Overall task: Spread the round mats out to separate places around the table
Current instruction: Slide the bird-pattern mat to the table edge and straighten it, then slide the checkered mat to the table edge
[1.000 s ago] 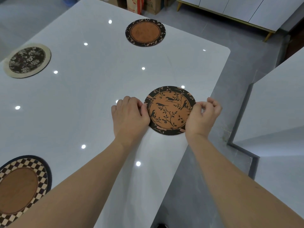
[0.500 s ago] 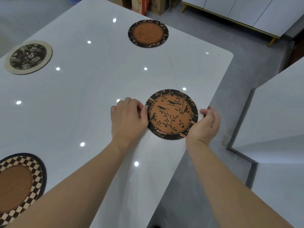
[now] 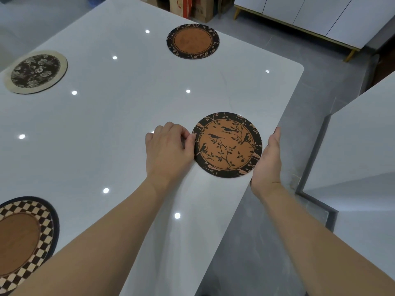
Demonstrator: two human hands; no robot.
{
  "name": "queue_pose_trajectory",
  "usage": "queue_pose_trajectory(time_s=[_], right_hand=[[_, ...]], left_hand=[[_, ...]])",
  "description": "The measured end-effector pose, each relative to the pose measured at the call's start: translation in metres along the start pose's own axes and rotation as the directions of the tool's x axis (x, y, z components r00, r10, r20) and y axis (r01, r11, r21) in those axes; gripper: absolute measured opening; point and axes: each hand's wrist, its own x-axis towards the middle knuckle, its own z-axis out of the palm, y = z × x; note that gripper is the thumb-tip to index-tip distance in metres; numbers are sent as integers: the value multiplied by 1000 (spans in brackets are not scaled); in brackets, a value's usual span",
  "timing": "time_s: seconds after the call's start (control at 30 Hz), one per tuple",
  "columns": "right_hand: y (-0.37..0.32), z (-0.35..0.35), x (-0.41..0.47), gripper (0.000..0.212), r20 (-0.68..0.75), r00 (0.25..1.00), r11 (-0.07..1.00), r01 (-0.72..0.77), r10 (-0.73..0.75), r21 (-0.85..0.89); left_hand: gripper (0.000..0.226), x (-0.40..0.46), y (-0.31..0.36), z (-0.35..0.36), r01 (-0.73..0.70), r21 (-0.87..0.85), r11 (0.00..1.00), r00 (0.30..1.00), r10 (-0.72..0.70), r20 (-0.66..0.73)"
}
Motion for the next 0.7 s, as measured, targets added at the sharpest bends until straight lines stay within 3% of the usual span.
queue_pose_trajectory(time_s=[0.2,0.3,0.33,0.4,0.5,0.6,0.7], right_hand=[[-3,2,-3,52,0,1000,992,26,-27,-127],[-6,-5,-10,57,26,998,920,70,-66,-386],[-8,-8,-15,59,44,992,835,125,-120,-536],[-14,-14,-30,60,139,948,562,283,-286,-777],[-26,-4,-56,60,339,852,259,460,-400,-849],[-28,23,-84,60,495,788,91,559,-366,-824],[-17,59,-122,55,595,723,72,654,-351,-753]], left_hand=[[23,0,-1,0,-33,-18,999,999,33,-6],[23,1,0,0,-21,-35,999,1000,21,-6],[21,1,2,-2,-13,-50,999,1000,13,-1],[18,-1,5,-8,6,-111,994,1000,-3,21],[21,-12,1,-27,55,-250,967,997,-40,63],[28,-37,-23,-60,67,-223,973,998,-63,26],[30,-72,-66,-104,23,-38,999,999,-24,-43]])
